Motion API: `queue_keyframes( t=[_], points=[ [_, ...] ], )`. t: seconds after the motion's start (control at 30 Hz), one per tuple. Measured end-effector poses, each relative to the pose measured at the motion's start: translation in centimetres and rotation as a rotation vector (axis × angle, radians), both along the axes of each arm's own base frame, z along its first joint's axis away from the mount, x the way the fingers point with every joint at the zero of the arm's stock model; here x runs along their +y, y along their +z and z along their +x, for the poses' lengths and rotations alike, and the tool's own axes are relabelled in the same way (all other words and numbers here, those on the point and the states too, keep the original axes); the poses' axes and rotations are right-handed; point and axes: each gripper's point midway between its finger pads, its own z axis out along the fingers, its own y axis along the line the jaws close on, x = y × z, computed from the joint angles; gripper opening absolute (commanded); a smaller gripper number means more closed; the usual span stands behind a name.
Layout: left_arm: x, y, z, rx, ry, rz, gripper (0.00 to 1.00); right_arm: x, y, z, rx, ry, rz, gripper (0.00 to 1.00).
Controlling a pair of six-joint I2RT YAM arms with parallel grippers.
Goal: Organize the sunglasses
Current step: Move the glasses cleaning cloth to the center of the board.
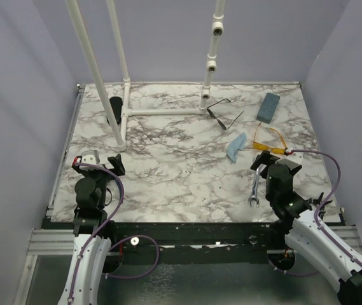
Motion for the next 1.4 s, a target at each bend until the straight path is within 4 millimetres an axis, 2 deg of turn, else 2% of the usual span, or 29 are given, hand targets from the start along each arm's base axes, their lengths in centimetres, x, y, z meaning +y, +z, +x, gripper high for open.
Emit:
queue_keyframes(
  t=[0.2, 0.37, 0.43, 0.5, 0.57, 0.63, 0.73, 0.87, 0.97, 1.13, 1.2, 1.3, 1.4],
  points=[
    [0.0, 0.2, 0.1, -0.009, 0.001, -0.012, 0.99, 0.7, 0.6, 0.5, -0.027, 0.023, 0.024, 1.0],
    [-0.8, 0.9, 0.3, -0.029, -0.037, -0.026, 0.99, 4.0, 1.2, 1.5, -0.008, 0.227, -0.012, 1.0],
    [-1.2, 0.8, 0.7, 0.0, -0.06, -0.034, 0.98, 5.1, 1.4, 2.1, 0.028, 0.282, -0.03, 0.89],
    [-1.6, 0.6, 1.7, 0.067, -0.076, -0.039, 0.97, 5.9, 2.1, 3.4, 0.098, 0.299, -0.058, 0.8],
    [-2.1, 0.0, 2.5, 0.143, -0.104, -0.024, 0.98, 7.1, 3.4, 5.7, 0.16, 0.306, -0.082, 0.77],
    [-2.9, -0.6, 2.9, 0.216, -0.149, 0.009, 0.98, 7.9, 3.8, 7.4, 0.201, 0.311, -0.101, 0.75],
    [-3.7, -0.6, 3.7, 0.337, -0.213, 0.076, 0.99, 8.7, 2.4, 8.4, 0.284, 0.332, -0.124, 0.68],
    [-4.2, 2.4, 7.1, 0.453, -0.3, 0.202, 0.99, 9.7, -0.3, 8.6, 0.396, 0.378, -0.139, 0.65],
    [-4.5, 3.1, 8.7, 0.525, -0.383, 0.304, 0.99, 10.4, -1.7, 9.0, 0.445, 0.408, -0.144, 0.64],
    [-5.4, -0.1, 7.6, 0.651, -0.548, 0.416, 0.96, 11.4, -4.9, 9.5, 0.545, 0.451, -0.158, 0.57],
    [-6.4, -1.0, 6.8, 0.666, -0.617, 0.439, 0.96, 11.6, -6.2, 9.4, 0.586, 0.462, -0.161, 0.56],
    [-8.8, -1.3, 5.5, 0.636, -0.734, 0.477, 0.98, 11.6, -7.8, 9.0, 0.634, 0.473, -0.169, 0.52],
    [-11.3, -0.9, 3.8, 0.578, -0.837, 0.536, 0.98, 11.6, -8.7, 8.9, 0.658, 0.479, -0.179, 0.42]
  ],
)
